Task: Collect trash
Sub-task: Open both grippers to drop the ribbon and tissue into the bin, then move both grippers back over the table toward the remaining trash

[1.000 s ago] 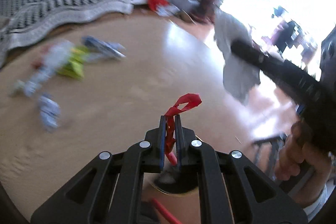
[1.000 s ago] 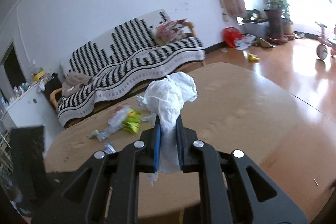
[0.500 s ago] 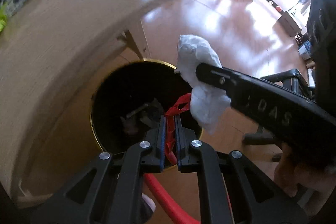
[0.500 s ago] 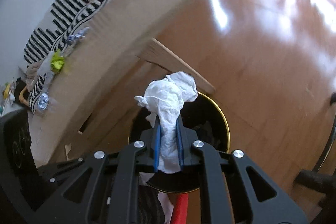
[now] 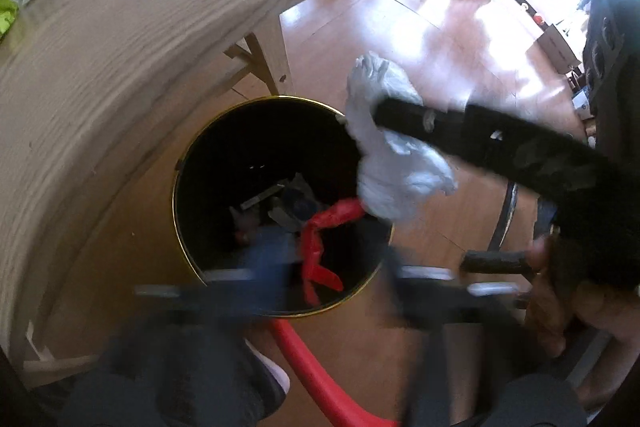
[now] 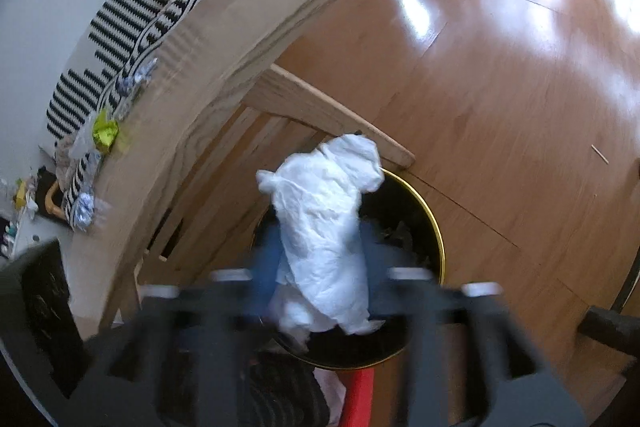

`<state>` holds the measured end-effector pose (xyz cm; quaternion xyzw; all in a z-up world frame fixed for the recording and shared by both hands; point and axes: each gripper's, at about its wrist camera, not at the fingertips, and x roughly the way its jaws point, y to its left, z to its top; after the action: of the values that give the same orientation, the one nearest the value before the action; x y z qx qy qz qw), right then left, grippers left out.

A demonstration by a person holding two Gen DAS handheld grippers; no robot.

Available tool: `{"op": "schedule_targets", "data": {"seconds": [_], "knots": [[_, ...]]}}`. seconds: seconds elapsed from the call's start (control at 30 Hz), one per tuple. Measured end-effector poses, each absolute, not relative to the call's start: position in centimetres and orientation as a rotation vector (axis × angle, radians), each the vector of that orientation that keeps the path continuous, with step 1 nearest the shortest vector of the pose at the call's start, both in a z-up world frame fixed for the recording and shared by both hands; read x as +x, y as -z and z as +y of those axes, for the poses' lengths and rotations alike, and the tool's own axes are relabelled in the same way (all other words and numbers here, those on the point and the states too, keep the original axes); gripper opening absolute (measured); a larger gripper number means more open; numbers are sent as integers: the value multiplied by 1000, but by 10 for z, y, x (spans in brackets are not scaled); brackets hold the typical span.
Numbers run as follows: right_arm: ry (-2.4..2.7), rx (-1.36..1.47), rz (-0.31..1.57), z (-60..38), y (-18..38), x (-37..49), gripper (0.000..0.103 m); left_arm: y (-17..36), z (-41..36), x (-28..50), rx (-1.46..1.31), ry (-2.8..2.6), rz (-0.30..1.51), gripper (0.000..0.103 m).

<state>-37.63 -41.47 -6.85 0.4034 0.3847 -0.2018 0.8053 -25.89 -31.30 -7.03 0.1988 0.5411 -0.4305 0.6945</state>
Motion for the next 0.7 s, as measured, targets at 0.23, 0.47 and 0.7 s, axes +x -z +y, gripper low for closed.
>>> {"op": "schedule_targets", "data": {"seconds": [0.23,0.47,0.7], "knots": [[424,945,781,-434,59,-388,96,58,-304,-258,419,931,1152,97],[497,834,706,-435,27,-391,96,-23,-264,-230,275,848,967,97],[475,656,666,-412,-23,-334,96,-82,-174,-132,105,567,926,97]]}}
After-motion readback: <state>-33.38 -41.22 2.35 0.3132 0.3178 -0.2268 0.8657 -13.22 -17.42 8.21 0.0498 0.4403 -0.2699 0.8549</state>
